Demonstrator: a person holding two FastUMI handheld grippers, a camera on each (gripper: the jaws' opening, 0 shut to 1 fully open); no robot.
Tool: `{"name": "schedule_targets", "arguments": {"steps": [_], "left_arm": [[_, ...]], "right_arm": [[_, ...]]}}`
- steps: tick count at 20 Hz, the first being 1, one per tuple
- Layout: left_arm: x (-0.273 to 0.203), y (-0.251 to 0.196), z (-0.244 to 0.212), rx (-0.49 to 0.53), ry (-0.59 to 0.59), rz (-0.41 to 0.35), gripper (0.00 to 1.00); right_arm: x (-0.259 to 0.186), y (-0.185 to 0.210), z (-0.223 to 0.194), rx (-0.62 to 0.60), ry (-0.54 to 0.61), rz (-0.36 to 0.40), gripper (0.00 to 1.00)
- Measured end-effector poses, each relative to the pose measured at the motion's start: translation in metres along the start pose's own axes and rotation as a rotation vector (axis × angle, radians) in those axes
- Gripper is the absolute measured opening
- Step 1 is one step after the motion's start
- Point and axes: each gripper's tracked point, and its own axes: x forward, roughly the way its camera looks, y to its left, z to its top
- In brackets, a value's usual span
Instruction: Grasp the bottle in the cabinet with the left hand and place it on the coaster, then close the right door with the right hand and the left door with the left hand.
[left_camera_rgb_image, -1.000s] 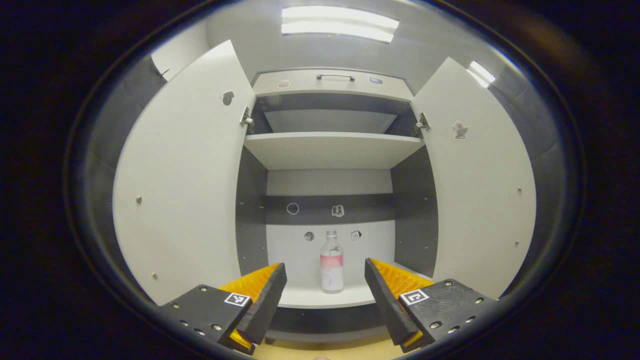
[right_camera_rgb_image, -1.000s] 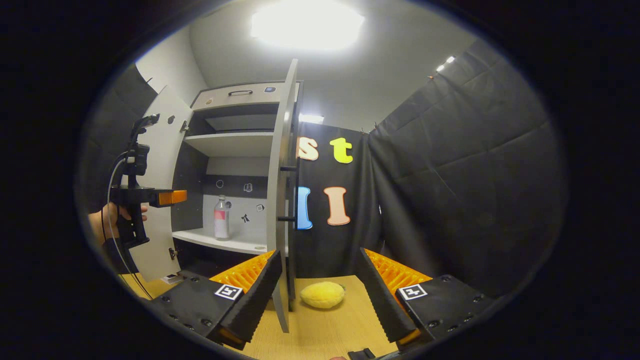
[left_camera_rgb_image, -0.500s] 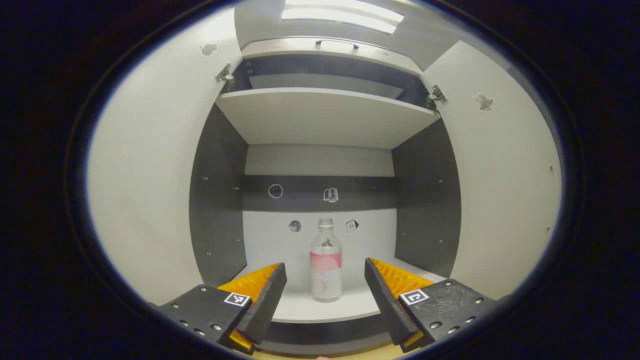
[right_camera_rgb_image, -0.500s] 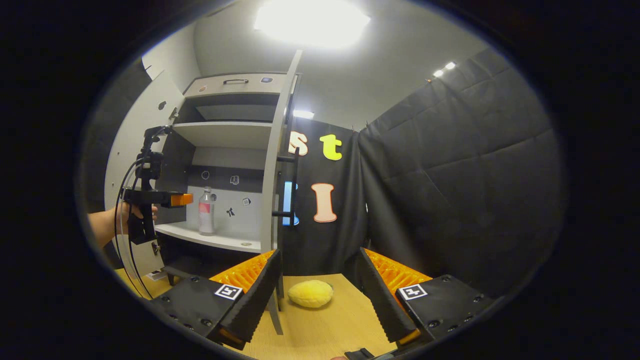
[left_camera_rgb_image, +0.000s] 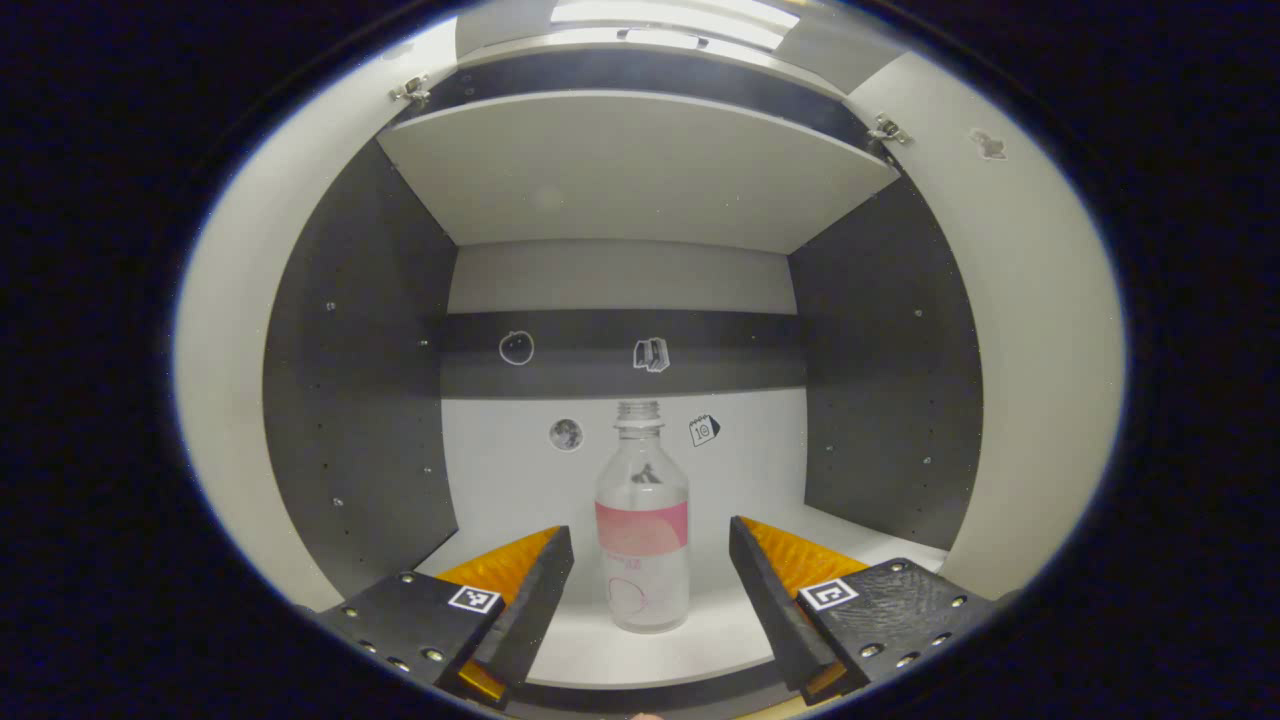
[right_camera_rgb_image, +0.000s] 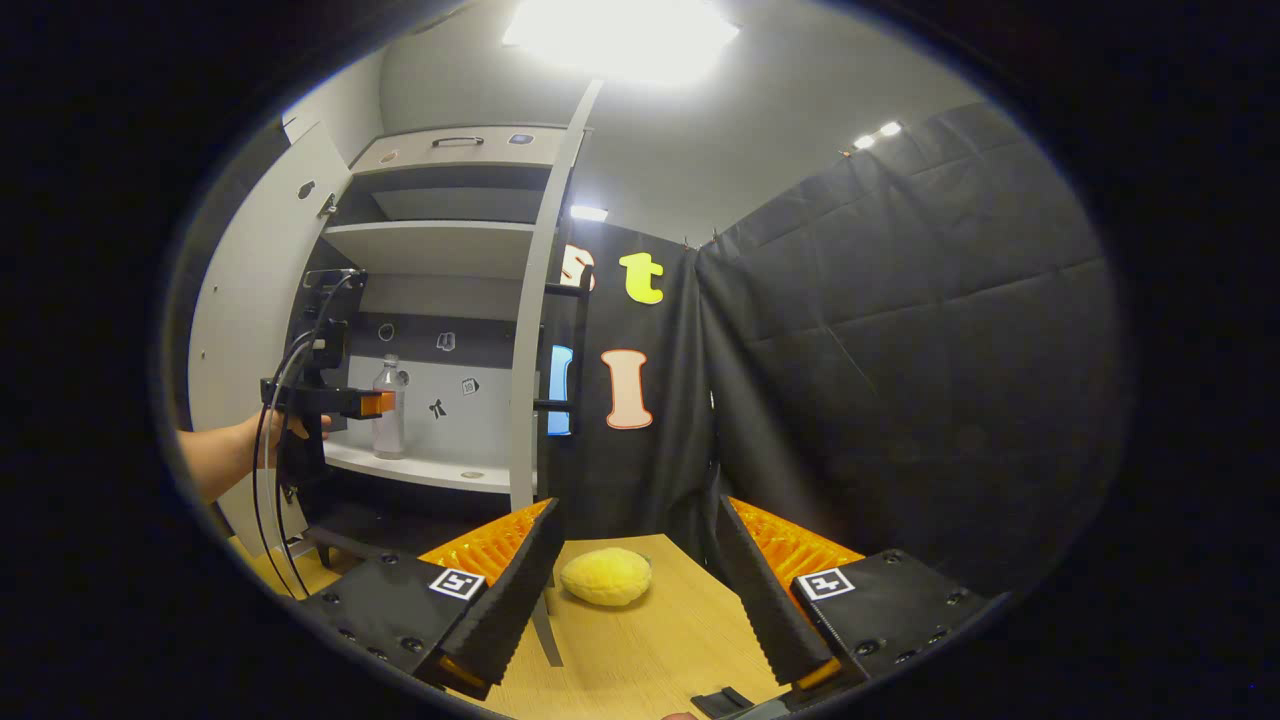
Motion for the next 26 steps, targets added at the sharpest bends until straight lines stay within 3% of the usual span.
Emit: {"name": "schedule_targets", "arguments": {"steps": [9,10,11,13,15,16,23,24,26], "left_arm": [[0.045,0.005,-0.031,0.008,0.075,0.015,0.93],[0.049,0.006,-0.033,0.015,0.084,0.018,0.99],[0.05,0.006,-0.035,0.014,0.085,0.01,0.98],[0.051,0.005,-0.036,0.009,0.089,0.01,0.72],[0.048,0.005,-0.033,0.007,0.093,0.008,0.76],[0.046,0.004,-0.029,0.004,0.088,0.008,0.72],[-0.006,0.005,0.015,0.004,0.009,0.021,0.72],[-0.014,0.004,0.019,0.004,0.002,0.021,0.79],[-0.031,0.0,0.027,0.001,-0.009,0.022,0.79]], "right_arm": [[0.002,0.006,-0.005,-0.01,0.027,-0.002,0.98],[0.001,0.006,-0.005,-0.011,0.029,-0.002,0.98],[0.002,0.005,-0.005,-0.01,0.028,-0.001,0.98],[0.0,0.006,-0.005,-0.003,0.027,0.006,0.96],[-0.002,0.007,-0.005,-0.002,0.026,0.016,0.97],[-0.003,0.007,-0.003,-0.001,0.025,0.022,0.98],[-0.015,0.001,-0.001,0.024,0.013,0.067,0.97],[-0.017,0.001,0.0,0.029,0.013,0.076,0.97],[-0.021,-0.001,0.001,0.036,0.012,0.094,0.97]]}}
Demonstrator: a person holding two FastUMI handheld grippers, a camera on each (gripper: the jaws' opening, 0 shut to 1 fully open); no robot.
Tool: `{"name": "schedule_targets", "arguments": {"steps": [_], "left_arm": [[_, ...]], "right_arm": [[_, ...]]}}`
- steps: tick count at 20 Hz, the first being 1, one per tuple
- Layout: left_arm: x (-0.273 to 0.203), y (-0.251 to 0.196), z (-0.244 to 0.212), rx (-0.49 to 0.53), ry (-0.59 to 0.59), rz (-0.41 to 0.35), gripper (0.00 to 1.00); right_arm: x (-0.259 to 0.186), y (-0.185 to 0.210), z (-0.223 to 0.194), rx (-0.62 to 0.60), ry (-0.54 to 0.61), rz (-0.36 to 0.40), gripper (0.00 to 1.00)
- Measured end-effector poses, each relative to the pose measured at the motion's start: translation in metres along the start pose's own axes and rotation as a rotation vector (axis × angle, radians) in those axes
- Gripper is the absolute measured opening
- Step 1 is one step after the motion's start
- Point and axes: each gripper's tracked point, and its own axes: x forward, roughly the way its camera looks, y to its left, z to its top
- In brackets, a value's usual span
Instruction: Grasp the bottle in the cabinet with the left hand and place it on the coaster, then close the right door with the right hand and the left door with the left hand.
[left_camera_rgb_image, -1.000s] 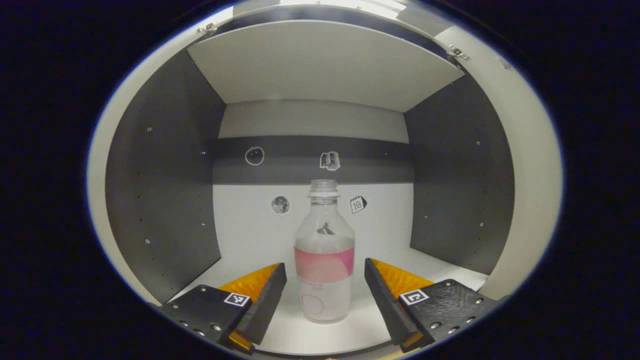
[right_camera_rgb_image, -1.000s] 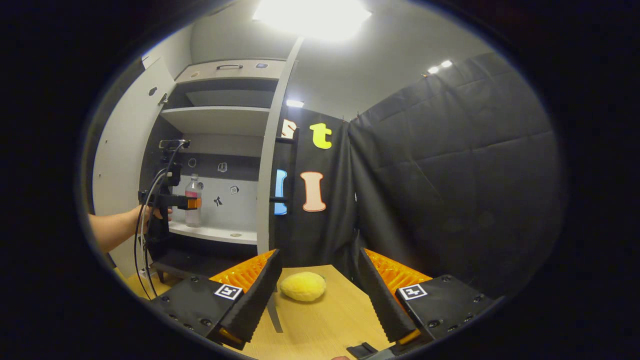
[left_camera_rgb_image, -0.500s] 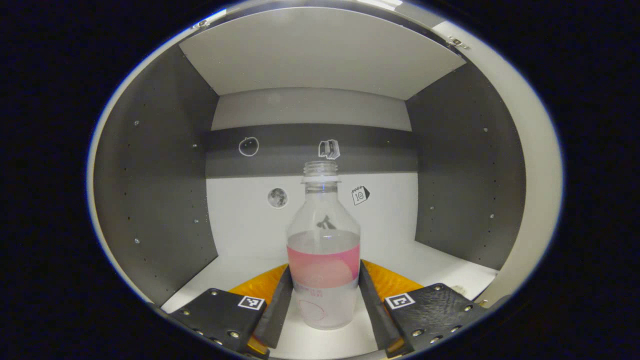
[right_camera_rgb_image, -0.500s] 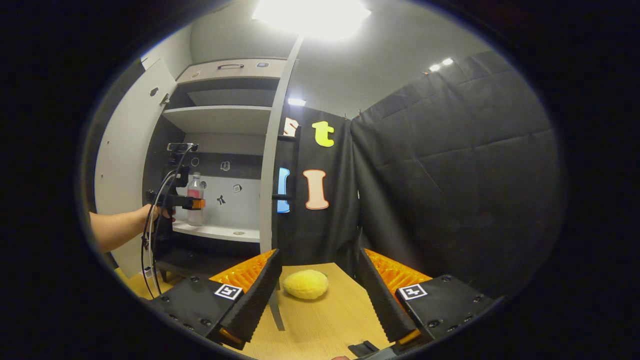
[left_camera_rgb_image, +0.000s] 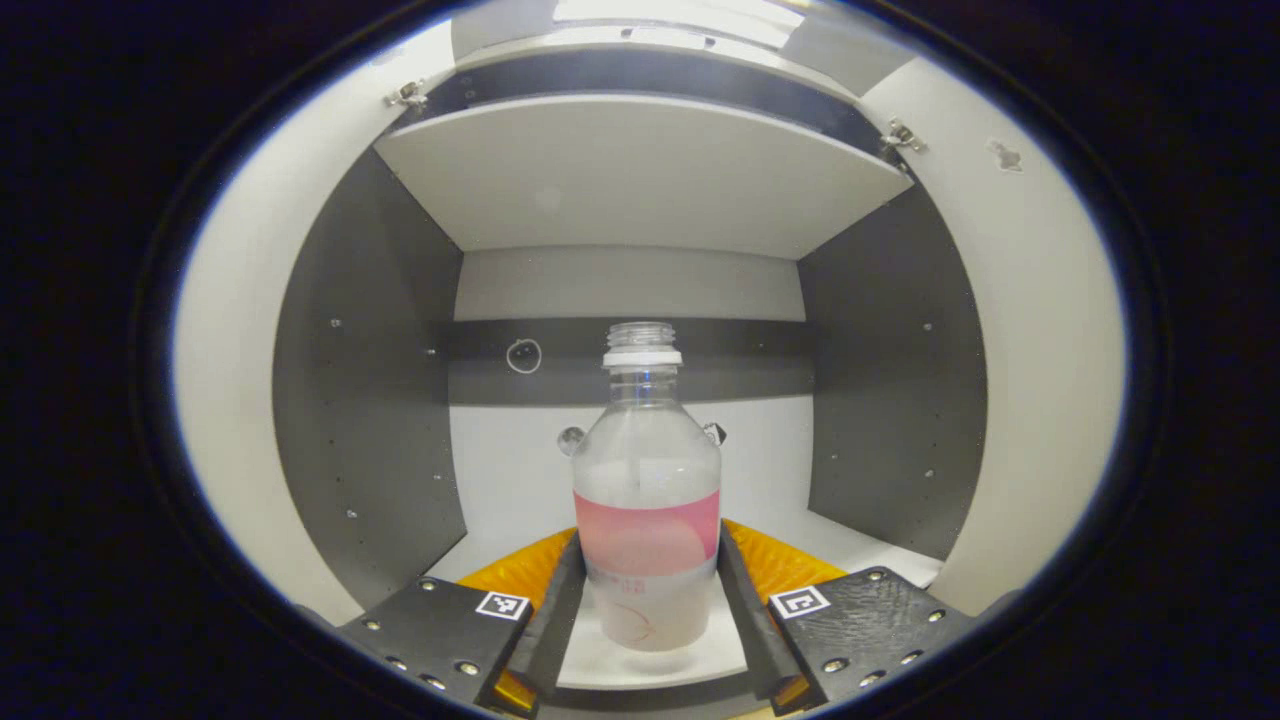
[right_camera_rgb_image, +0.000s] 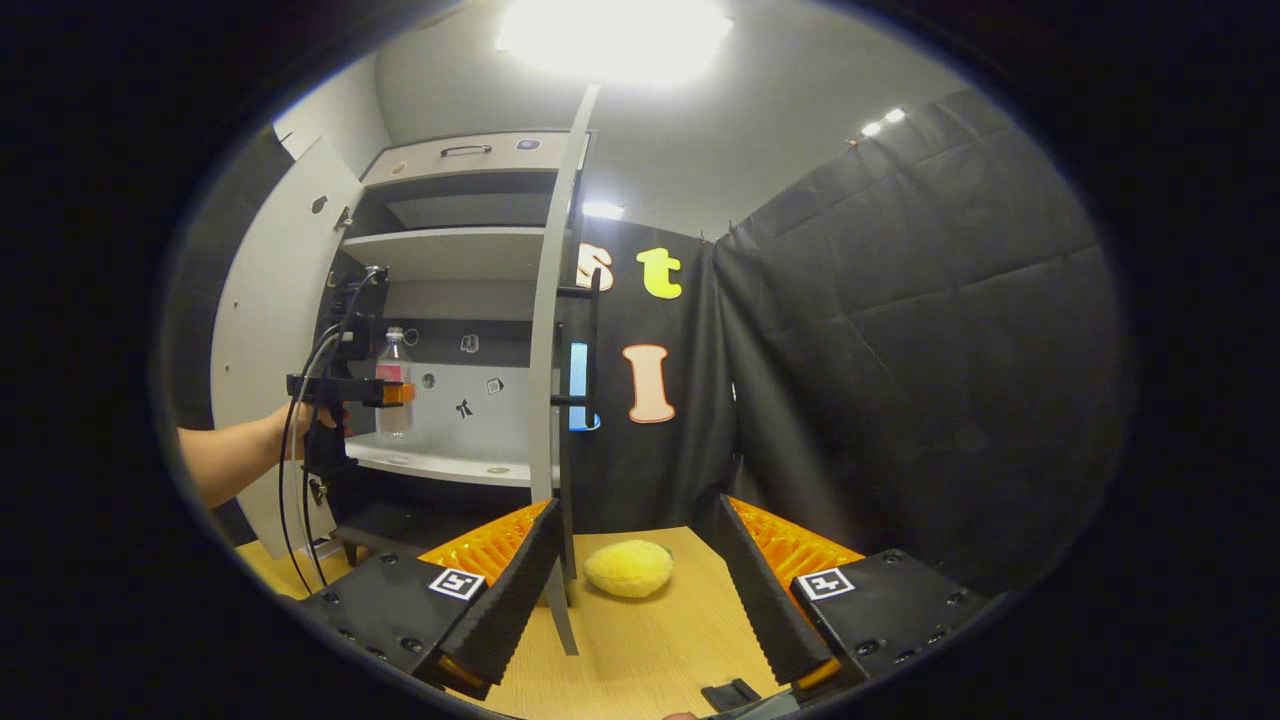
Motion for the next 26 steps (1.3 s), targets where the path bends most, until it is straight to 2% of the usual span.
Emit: {"name": "schedule_targets", "arguments": {"steps": [1,2,3,6,7,16,26], "left_arm": [[-0.006,-0.001,0.0,0.003,-0.003,0.003,0.79],[-0.015,-0.002,0.002,0.008,-0.009,0.004,0.72],[-0.023,-0.002,0.003,0.015,-0.015,0.009,0.79],[-0.052,-0.005,0.004,0.027,-0.029,0.019,0.79],[-0.061,-0.004,0.001,0.026,-0.027,0.023,0.72],[-0.129,-0.003,-0.011,-0.003,-0.02,0.064,0.72],[-0.191,-0.011,-0.056,-0.048,0.019,0.081,0.72]], "right_arm": [[-0.002,0.0,0.0,0.002,0.0,0.011,0.97],[-0.005,0.001,0.001,0.003,-0.001,0.023,0.96],[-0.007,0.001,0.001,0.001,-0.002,0.036,0.97],[-0.015,0.001,0.002,0.001,-0.001,0.074,0.97],[-0.018,0.001,0.002,0.002,-0.002,0.087,0.97],[-0.04,-0.002,0.0,0.008,0.011,0.172,0.98],[-0.054,-0.003,-0.002,0.01,0.02,0.251,0.97]]}}
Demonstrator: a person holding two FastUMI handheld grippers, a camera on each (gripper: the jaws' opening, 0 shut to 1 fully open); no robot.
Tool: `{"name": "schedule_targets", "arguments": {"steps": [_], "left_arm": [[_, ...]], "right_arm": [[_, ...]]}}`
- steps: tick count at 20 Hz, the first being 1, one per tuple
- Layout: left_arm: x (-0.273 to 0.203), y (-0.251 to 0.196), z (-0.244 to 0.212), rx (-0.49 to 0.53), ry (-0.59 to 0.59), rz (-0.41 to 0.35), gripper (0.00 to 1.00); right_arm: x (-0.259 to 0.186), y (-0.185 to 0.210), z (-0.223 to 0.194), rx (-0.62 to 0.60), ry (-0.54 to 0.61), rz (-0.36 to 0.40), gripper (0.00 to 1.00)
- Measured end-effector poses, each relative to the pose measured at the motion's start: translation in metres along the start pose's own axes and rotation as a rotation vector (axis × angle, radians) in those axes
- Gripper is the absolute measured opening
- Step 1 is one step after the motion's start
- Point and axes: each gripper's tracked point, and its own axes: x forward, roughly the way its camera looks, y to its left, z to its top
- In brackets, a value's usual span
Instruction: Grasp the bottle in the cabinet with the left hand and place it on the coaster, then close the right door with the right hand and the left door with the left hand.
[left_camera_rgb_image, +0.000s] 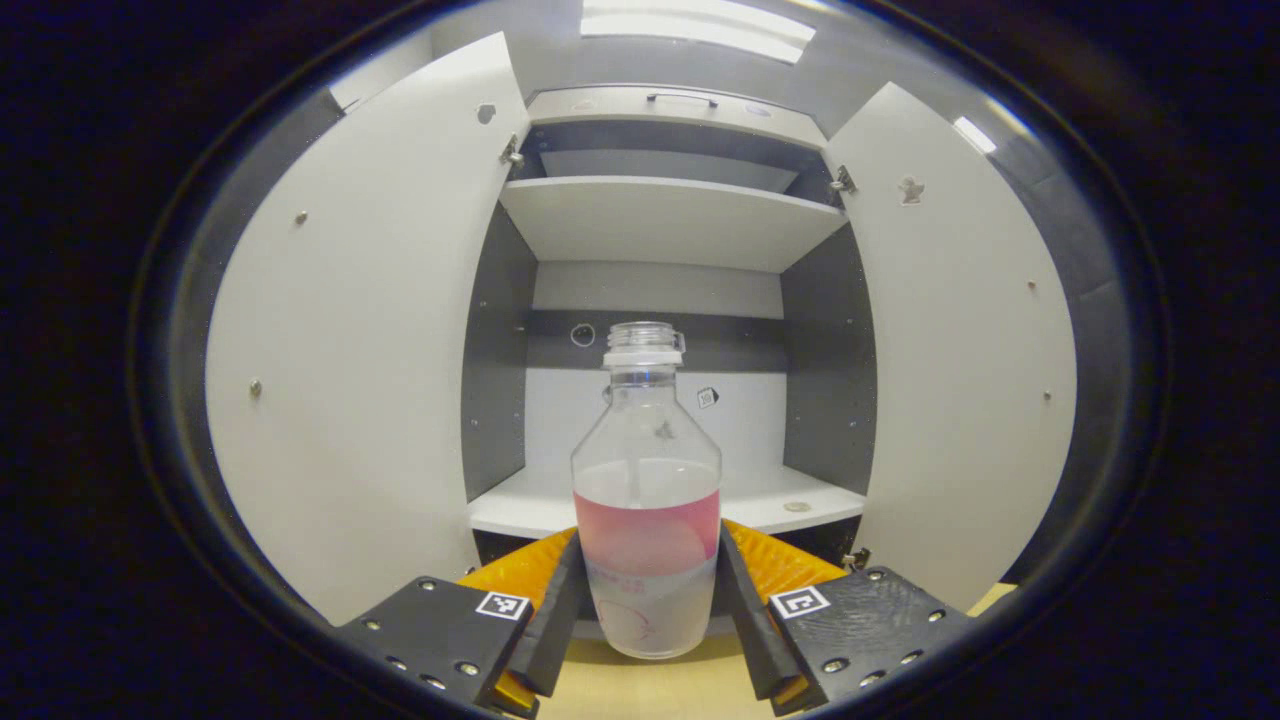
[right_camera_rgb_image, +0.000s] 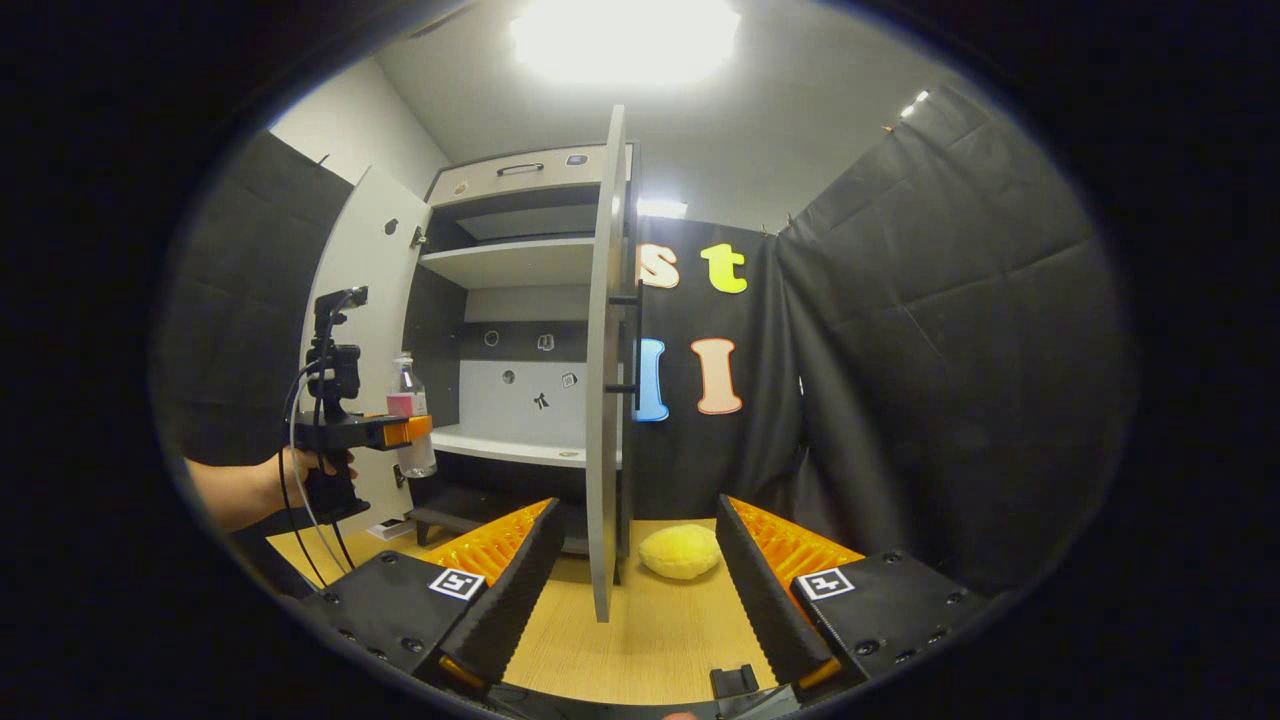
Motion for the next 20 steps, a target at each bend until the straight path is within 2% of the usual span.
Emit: {"name": "schedule_targets", "arguments": {"steps": [10,20], "left_arm": [[-0.057,-0.007,-0.065,-0.003,0.061,0.002,0.72],[-0.099,-0.007,-0.157,-0.051,0.175,-0.005,0.72]], "right_arm": [[-0.01,0.011,-0.006,-0.018,0.016,0.07,0.98],[-0.009,0.022,-0.012,-0.03,0.047,0.102,0.98]]}}
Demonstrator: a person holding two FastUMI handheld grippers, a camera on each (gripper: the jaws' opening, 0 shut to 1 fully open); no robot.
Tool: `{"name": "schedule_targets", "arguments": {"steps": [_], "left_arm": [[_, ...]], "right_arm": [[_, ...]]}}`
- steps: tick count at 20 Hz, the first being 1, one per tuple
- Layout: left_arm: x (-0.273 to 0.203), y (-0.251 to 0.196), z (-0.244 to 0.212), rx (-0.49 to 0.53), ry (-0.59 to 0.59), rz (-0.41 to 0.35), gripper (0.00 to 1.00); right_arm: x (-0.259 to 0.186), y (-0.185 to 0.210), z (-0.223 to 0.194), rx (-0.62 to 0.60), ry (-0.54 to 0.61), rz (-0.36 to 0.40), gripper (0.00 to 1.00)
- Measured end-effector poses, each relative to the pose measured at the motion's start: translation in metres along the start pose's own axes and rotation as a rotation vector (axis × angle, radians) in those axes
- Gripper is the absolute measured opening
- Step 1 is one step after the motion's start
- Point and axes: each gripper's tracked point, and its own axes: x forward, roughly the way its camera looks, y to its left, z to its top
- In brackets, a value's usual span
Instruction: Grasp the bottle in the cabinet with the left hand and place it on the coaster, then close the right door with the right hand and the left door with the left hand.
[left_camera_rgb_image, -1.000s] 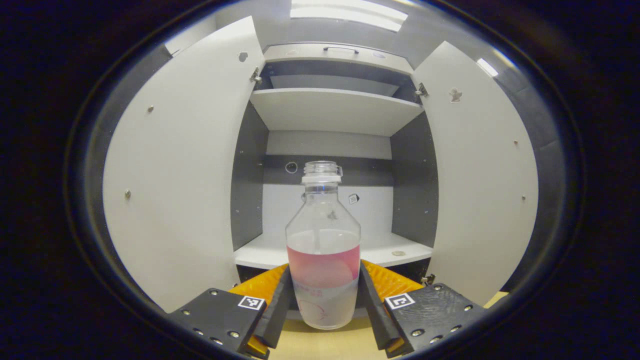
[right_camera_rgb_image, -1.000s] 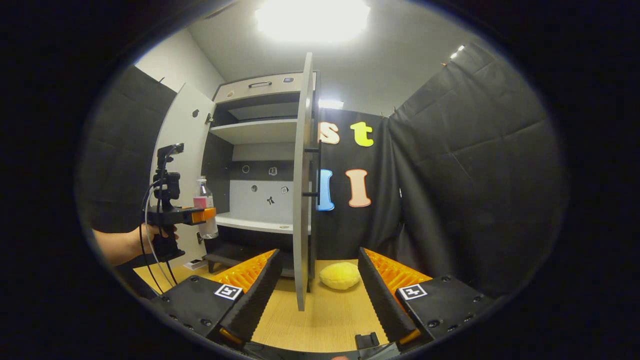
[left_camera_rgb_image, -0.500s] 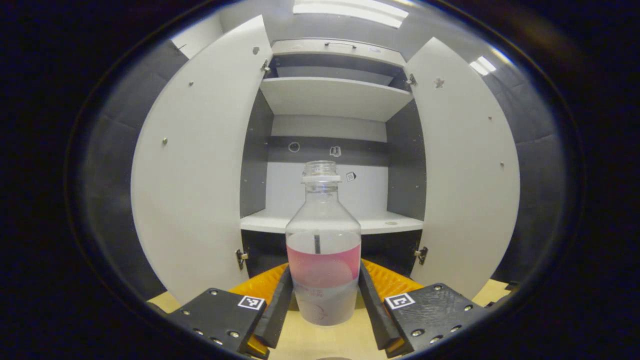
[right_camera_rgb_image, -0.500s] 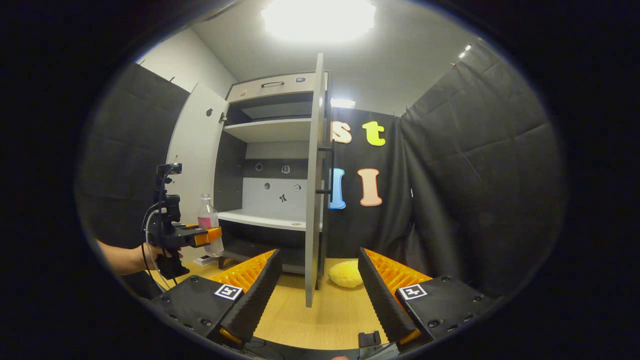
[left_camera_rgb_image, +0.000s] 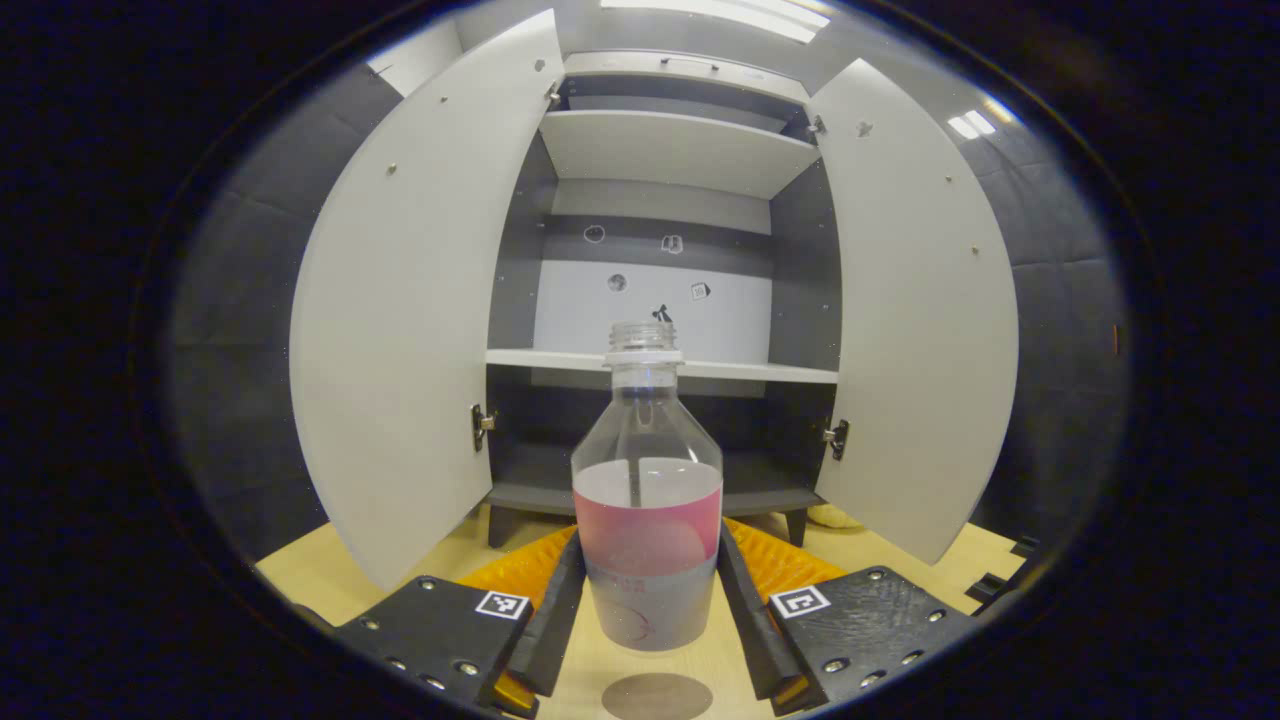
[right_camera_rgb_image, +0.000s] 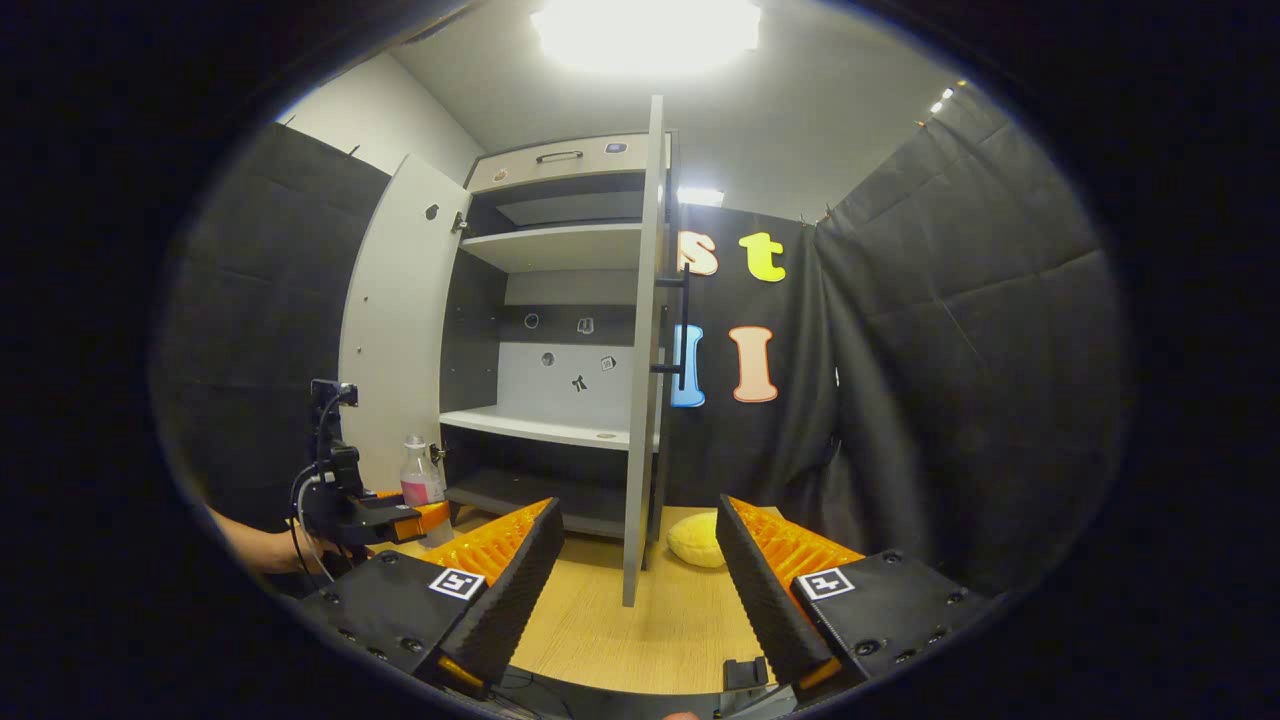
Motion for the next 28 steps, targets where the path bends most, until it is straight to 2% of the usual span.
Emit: {"name": "schedule_targets", "arguments": {"steps": [12,17,19,20,21,28], "left_arm": [[-0.009,-0.006,-0.108,0.0,0.154,-0.006,0.72],[-0.005,-0.01,-0.11,0.009,0.179,-0.001,0.72],[-0.007,-0.01,-0.108,0.029,0.154,0.003,0.72],[-0.008,-0.011,-0.112,0.039,0.155,0.005,0.76],[-0.008,-0.012,-0.112,0.047,0.151,0.008,0.72],[-0.007,-0.012,-0.108,0.06,0.176,0.033,0.73]], "right_arm": [[0.004,0.008,-0.006,-0.046,0.041,0.016,0.96],[0.005,0.012,-0.01,-0.066,0.064,0.024,0.97],[0.008,0.015,-0.012,-0.061,0.074,0.031,0.97],[0.009,0.016,-0.013,-0.06,0.081,0.034,0.97],[0.009,0.017,-0.014,-0.059,0.084,0.036,0.97],[0.016,0.027,-0.01,-0.056,0.072,0.062,0.96]]}}
